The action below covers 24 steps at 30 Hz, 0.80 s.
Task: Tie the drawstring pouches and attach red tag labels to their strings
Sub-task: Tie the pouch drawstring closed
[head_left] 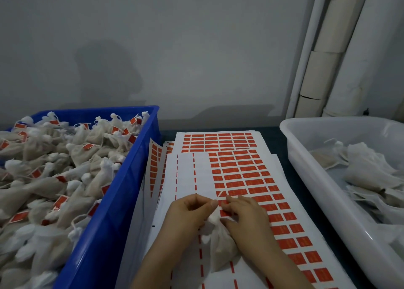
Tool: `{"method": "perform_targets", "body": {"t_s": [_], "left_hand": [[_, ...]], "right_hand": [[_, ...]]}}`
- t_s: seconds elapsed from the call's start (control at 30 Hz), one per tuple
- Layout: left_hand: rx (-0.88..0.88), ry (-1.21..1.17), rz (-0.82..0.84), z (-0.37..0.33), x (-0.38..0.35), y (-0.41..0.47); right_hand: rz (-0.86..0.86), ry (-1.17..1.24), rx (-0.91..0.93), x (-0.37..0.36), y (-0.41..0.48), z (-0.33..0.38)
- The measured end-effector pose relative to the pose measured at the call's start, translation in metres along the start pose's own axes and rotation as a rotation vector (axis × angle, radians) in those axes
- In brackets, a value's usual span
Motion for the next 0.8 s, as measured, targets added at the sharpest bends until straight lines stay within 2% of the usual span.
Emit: {"method": "perform_targets", "body": {"t_s": [0.33, 0.53, 0.8], "left_hand": [[0.059, -0.069, 0.020, 0.005, 0.000, -0.002], [0.092, -0.097, 0.089, 0.007, -0.001, -0.001], [0.117, -0.111, 0.094, 0.010, 0.000, 0.000]], "right_hand": [[-0.030, -0.072, -0.055, 0.004, -0.007, 0.002], [-0.037, -0.084, -0.043, 0.005, -0.012, 0.003], [-0.036, -0.147, 0.031, 0.006, -0.010, 0.008]]}}
Point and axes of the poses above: each hand's wrist, its own y-axis towards the middle knuckle, its own x-axis out of the back of the hand, z = x × y, the point moved 7 cm from there along y, towards the middle knuckle, and after that the axes turned 13 degrees about z, right-handed, at the moved point
